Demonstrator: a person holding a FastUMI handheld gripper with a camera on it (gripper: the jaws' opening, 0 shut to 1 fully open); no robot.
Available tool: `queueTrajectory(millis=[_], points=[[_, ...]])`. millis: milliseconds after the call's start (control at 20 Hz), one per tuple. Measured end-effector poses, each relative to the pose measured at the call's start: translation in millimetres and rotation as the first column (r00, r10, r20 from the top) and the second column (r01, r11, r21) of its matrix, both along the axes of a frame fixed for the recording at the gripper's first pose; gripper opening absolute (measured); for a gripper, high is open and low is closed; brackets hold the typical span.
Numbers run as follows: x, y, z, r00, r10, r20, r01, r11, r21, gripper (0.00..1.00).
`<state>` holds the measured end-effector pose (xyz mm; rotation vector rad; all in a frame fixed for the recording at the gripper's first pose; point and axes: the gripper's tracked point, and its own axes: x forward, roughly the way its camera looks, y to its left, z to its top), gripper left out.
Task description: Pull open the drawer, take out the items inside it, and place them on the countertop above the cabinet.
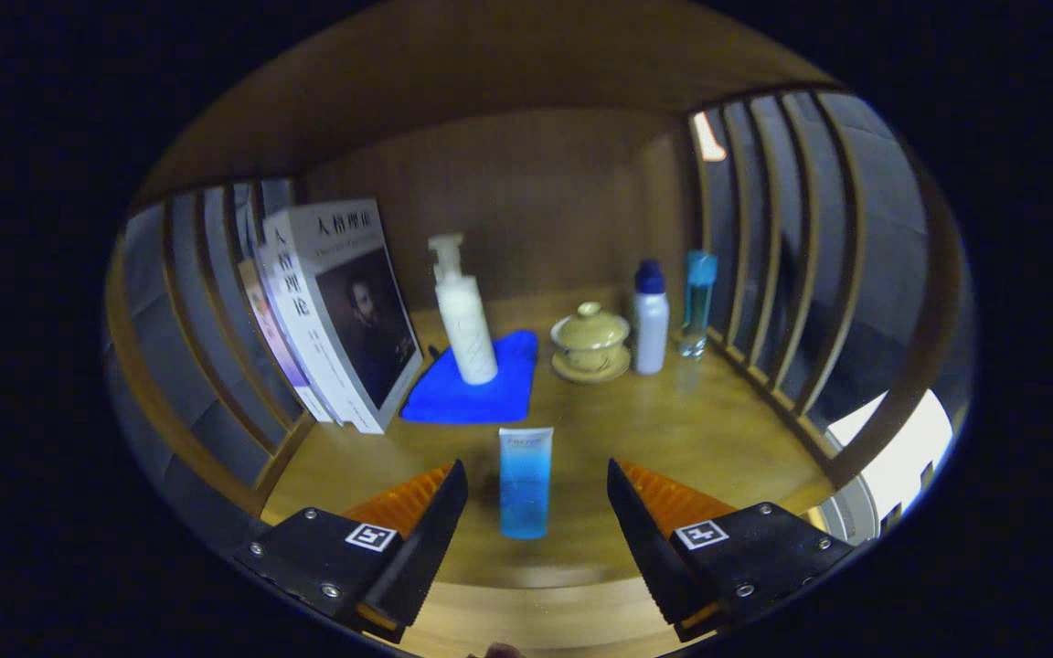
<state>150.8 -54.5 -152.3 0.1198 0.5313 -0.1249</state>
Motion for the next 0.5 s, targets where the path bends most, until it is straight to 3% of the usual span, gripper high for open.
queueTrajectory(millis=[200,500], points=[[-44,-12,53,0.992,-0.016,0.124,0.023,0.998,-0.053,0.94],[-117,13,94,0.963,0.083,0.256,-0.037,0.983,-0.181,0.94]])
